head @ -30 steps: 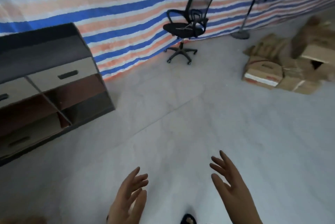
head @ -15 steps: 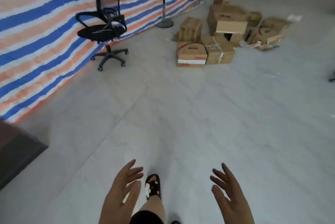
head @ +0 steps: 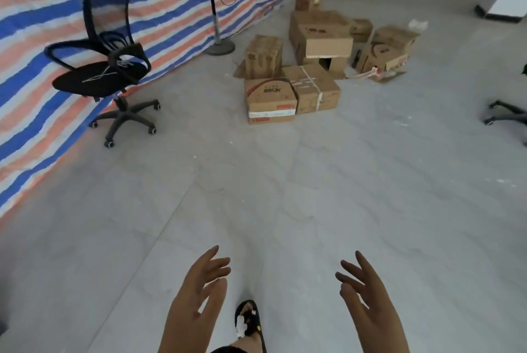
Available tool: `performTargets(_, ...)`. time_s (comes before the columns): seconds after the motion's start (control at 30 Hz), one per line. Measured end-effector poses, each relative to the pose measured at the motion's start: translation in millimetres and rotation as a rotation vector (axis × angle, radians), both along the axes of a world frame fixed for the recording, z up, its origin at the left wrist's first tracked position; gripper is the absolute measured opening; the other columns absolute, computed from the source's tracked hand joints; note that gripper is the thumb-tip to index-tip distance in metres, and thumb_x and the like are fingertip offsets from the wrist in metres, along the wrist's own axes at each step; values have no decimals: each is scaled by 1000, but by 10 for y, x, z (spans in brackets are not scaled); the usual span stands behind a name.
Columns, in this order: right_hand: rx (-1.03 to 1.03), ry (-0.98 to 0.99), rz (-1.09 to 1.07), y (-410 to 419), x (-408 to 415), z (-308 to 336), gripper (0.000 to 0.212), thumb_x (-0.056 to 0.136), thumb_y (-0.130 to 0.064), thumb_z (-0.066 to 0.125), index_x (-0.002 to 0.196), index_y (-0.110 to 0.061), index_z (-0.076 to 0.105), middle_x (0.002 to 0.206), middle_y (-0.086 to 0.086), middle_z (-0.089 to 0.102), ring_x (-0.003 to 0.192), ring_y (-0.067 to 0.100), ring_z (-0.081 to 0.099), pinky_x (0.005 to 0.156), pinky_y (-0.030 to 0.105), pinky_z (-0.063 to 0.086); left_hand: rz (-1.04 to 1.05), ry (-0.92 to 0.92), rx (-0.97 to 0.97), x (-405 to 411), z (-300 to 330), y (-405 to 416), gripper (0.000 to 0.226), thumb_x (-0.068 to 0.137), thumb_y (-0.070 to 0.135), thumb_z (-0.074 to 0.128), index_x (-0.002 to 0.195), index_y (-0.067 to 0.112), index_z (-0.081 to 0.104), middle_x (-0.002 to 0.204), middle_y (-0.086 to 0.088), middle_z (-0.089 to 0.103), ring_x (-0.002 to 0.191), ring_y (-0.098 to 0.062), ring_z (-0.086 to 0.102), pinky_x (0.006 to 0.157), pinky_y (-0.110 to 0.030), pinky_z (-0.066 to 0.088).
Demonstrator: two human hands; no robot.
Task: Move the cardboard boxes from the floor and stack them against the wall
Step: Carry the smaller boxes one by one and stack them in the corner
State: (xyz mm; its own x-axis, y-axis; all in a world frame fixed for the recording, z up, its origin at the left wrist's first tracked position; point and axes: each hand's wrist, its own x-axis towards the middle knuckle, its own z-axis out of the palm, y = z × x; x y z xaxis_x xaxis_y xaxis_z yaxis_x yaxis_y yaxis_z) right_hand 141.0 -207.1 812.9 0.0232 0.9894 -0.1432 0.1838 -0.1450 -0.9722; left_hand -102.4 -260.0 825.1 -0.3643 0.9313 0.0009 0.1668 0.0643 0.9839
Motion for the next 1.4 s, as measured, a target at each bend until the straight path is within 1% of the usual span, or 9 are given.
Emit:
performTargets(0.17, 50, -9, -5, 896, -352, 147, 65, 87, 6, 56, 121, -48, 52, 106, -31, 63, 94, -3, 65, 70, 3, 46, 35, -3, 41, -428, 105, 896, 41, 65, 47, 55, 103, 62, 58, 102, 15, 70, 95, -7, 67, 81, -14, 51)
performTargets(0.23, 39, 6, -15, 1176, -447, 136, 61, 87, 6, 56, 119, -47, 51, 106, -30, 64, 95, 0, 66, 71, 7, 49, 22, -5, 34, -512, 53, 1190, 41, 67, 43, 56, 104, 62, 58, 102, 15, 70, 94, -7, 68, 80, -14, 51)
performTargets(0.33, 32, -23, -24, 1606, -565, 105, 74, 87, 5, 55, 106, -66, 53, 107, -29, 65, 93, 0, 66, 73, 12, 52, -1, 2, -9, -604, -46, 1621, 53, 72, 20, 54, 99, 66, 58, 97, 18, 70, 91, -6, 68, 77, -9, 50)
performTargets(0.47, 21, -20, 18, 2295, -633, 47, 79, 87, 4, 55, 98, -74, 50, 105, -29, 65, 93, -1, 66, 72, 10, 51, 16, -15, -41, -680, -99, 2297, 54, 72, 17, 50, 98, 64, 59, 99, 16, 70, 91, -5, 68, 77, -10, 51)
performTargets(0.63, 37, -25, -26, 3461, -582, 36, 45, 82, -32, 64, 116, -59, 53, 112, -18, 67, 97, 1, 66, 78, 17, 53, 26, -29, -22, -595, -142, 3475, 46, 74, 26, 53, 100, 63, 58, 101, 16, 70, 93, -6, 67, 79, -12, 51)
performTargets(0.73, 71, -41, -45, 4322, -405, 103, 52, 89, -7, 56, 122, -46, 47, 114, -17, 66, 97, 0, 66, 81, 18, 53, 12, -19, 5, -475, -113, 4291, 50, 75, 19, 51, 99, 62, 59, 102, 15, 70, 94, -6, 67, 78, -11, 50)
performTargets(1.0, 45, -84, 11, 6005, -410, 135, 53, 90, -4, 54, 122, -45, 45, 111, -31, 62, 97, -1, 66, 79, 15, 52, 16, -23, 1, -404, -20, 5892, 41, 66, 47, 53, 104, 63, 56, 102, 19, 69, 95, -5, 67, 80, -11, 50)
performTargets(1.23, -10, -94, 8, 7494, -827, -88, 52, 90, -5, 55, 120, -47, 44, 109, -33, 62, 95, -2, 66, 79, 15, 52, 63, -35, -54, -868, -211, 7292, 41, 75, 34, 57, 102, 64, 57, 104, 18, 68, 94, -4, 66, 79, -11, 50)
performTargets(1.4, -12, -75, -32, 8561, -1352, -97, 52, 90, -4, 54, 120, -45, 46, 112, -31, 62, 95, 1, 66, 83, 26, 53, 61, -14, -58, -1434, -108, 8475, 55, 86, 11, 57, 102, 63, 56, 102, 20, 68, 93, -2, 66, 78, -7, 48)
